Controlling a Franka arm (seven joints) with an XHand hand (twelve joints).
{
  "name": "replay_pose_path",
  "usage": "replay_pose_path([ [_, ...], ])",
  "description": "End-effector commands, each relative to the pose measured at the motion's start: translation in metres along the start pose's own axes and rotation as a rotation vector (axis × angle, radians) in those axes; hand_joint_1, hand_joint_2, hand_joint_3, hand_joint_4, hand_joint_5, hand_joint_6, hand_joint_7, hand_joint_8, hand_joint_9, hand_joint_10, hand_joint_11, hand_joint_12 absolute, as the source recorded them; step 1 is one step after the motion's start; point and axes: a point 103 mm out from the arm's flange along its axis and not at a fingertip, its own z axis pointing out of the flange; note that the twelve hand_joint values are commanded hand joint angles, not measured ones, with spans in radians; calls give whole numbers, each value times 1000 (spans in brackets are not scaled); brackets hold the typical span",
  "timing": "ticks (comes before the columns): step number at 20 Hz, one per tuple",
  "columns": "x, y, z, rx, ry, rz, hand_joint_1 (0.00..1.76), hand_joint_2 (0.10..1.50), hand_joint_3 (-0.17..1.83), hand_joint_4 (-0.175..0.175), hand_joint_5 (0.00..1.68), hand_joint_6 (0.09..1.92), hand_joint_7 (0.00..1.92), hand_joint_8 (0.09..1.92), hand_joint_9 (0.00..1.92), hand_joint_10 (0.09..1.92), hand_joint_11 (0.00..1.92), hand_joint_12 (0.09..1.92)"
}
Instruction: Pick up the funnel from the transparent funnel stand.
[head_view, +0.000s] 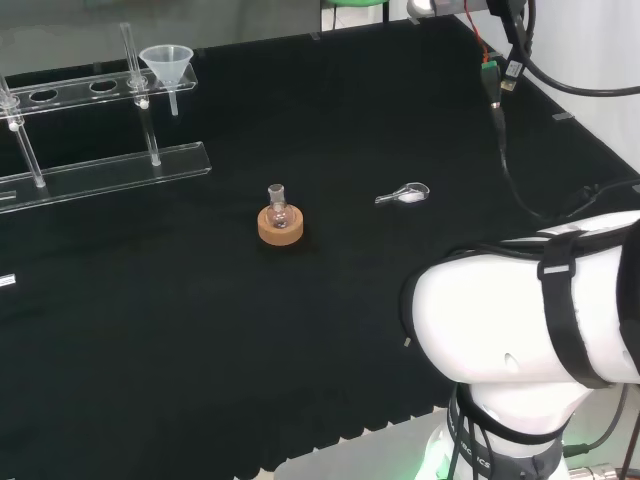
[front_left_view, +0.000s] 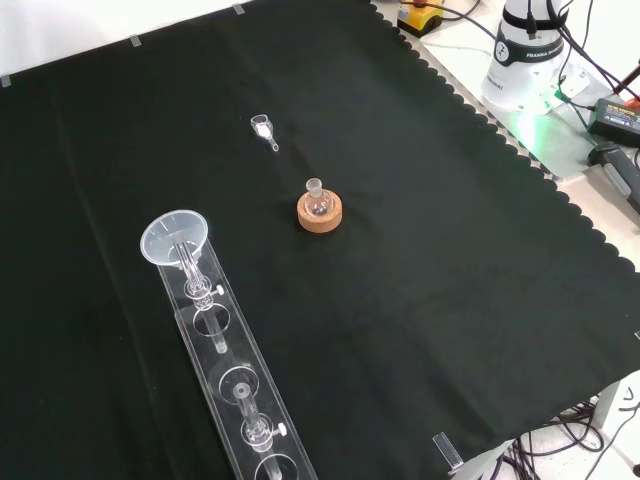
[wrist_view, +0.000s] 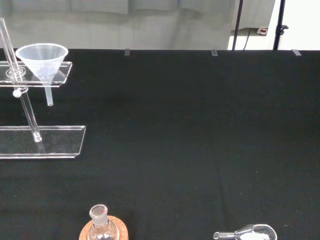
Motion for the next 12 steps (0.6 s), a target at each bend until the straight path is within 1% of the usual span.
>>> replay_pose_path([
  [1,-2,1,1,-10,9,-1,202,676,460,38,158,216,0,87,0,339,0,1032],
  [3,4,7,9,-15,30,-3,198,737,324,43,170,94,0,87,0,312,0,1031],
  [5,12,13,15,-17,26,-13,201,761,254,48,157,87,0,87,0,297,0,1042],
  [7,18,20,20,-39,34,-29,206,768,218,54,131,87,0,87,0,265,0,1039],
  [8,24,25,22,-56,22,-54,208,769,204,58,116,87,0,87,0,233,0,1028],
  [9,27,30,23,-72,29,-68,209,772,192,61,103,87,0,87,0,197,0,1008],
  [12,35,48,28,-115,43,-89,210,781,159,67,76,87,0,87,0,126,0,948],
])
